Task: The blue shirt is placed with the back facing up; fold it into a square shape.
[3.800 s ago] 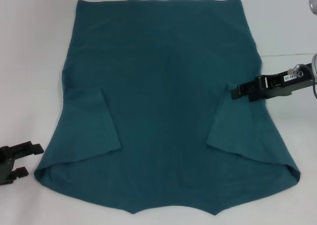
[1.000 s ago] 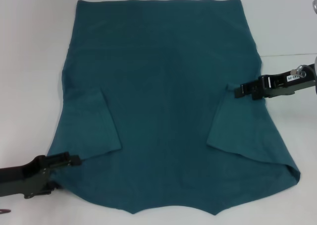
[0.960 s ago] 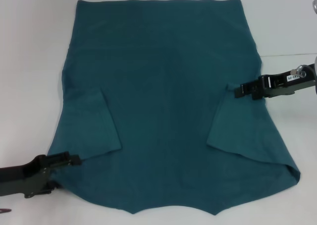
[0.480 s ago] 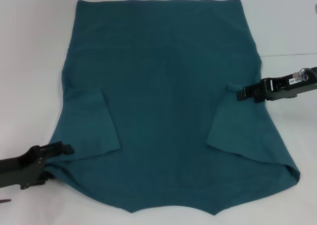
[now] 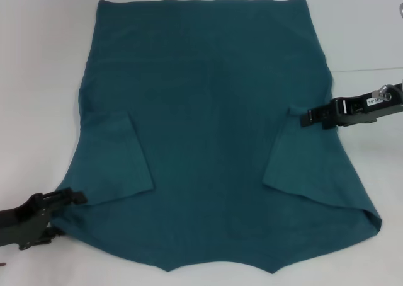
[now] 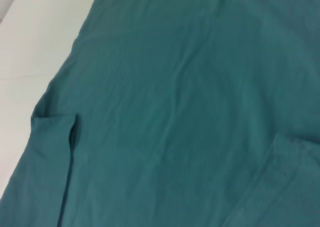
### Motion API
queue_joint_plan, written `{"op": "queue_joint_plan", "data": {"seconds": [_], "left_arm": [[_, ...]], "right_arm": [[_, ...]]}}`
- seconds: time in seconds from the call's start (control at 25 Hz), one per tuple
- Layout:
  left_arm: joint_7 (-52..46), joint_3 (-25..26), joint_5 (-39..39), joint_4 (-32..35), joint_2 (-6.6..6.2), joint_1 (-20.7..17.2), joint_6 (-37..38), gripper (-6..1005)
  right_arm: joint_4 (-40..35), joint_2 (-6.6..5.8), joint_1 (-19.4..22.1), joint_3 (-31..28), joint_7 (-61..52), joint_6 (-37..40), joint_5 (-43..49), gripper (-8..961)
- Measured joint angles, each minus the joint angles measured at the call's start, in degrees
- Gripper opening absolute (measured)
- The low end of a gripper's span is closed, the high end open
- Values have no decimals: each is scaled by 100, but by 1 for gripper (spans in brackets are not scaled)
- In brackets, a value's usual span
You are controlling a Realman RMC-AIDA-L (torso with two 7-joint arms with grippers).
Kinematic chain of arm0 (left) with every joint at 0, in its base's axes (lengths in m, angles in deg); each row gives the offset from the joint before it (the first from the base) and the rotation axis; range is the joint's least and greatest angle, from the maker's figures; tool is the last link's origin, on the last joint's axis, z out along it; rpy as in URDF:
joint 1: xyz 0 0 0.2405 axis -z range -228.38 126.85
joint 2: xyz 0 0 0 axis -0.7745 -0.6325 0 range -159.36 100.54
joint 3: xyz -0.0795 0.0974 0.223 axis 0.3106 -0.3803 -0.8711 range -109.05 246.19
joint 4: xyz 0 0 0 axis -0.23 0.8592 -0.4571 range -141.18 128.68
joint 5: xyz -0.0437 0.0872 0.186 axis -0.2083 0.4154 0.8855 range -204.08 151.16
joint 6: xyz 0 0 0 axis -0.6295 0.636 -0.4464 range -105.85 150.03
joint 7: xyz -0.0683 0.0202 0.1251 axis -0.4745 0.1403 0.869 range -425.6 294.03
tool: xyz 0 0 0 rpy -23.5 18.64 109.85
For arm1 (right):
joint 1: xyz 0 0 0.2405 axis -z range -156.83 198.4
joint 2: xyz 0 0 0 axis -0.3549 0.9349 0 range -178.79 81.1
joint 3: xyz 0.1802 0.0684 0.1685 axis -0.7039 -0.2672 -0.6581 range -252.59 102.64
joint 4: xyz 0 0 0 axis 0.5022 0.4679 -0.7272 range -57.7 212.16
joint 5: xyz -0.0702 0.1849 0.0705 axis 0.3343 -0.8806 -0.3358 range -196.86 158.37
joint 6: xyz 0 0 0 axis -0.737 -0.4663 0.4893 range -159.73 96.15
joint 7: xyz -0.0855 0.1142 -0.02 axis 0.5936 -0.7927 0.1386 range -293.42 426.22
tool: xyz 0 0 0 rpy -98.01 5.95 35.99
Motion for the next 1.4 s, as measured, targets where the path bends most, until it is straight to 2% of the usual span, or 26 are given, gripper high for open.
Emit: {"op": "queue_joint_plan", "data": {"seconds": [0.28, 0.72, 1.16, 1.4], "left_arm": [[-65, 1, 23, 73, -7, -35, -123, 873], [-79, -74, 27, 11, -13, 136, -453, 873], [50, -29, -115, 52, -4, 99, -286, 718], [106, -14, -130, 37, -16, 107, -282, 542]], "right_arm": [[0, -2, -1, 0, 0, -18, 0, 687], [1, 1, -19, 0, 0, -22, 0, 687], [1, -32, 34, 0, 40, -13, 0, 686], [2, -30, 46, 0, 61, -7, 0, 686]]}}
